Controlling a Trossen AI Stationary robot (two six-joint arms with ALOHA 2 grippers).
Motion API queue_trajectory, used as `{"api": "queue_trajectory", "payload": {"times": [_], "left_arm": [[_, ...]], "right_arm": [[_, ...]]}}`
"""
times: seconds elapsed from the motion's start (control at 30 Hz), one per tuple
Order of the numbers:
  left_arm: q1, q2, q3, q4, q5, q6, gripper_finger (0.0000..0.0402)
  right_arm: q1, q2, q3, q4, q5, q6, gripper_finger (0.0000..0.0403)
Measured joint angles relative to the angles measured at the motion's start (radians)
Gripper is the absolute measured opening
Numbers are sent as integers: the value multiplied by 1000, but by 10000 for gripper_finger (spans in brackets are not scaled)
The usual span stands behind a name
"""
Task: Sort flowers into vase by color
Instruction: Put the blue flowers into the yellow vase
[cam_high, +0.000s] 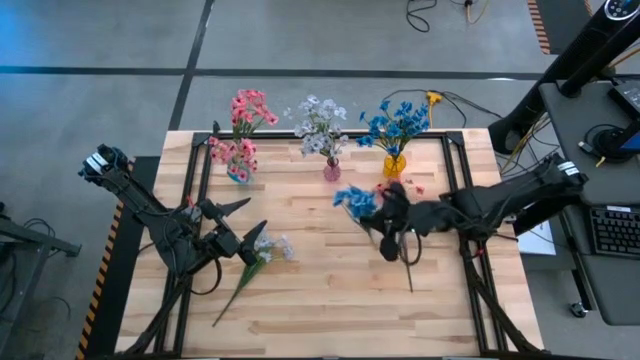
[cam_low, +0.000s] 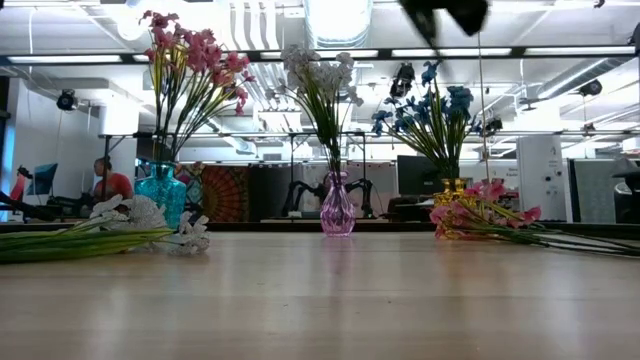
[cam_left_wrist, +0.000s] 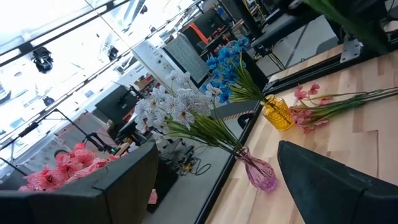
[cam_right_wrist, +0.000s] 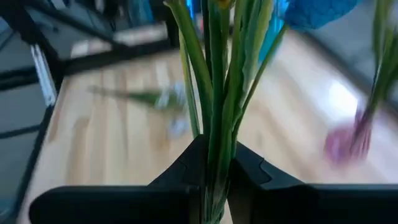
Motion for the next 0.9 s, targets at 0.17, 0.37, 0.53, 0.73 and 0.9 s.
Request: {"api": "queue_trajectory", "payload": {"times": [0.17,0.37,0.53,0.73,0.9], "left_arm": [[7,0,0,0,0,7,311],[9,0,0,0,0,11,311],[12,0,0,0,0,11,311],[12,-1,0,0,0,11,311],[15,-2,0,0,0,1,311]], "right_arm": [[-120,-13,-90,210,-60,-203,33],[-301,-111,-184,315,-168,-278,33],[-387,-232,-290,436,-67,-332,33],[-391,-317,-358,444,312,-333,33],[-396,-324,-377,443,566,-370,33]]}}
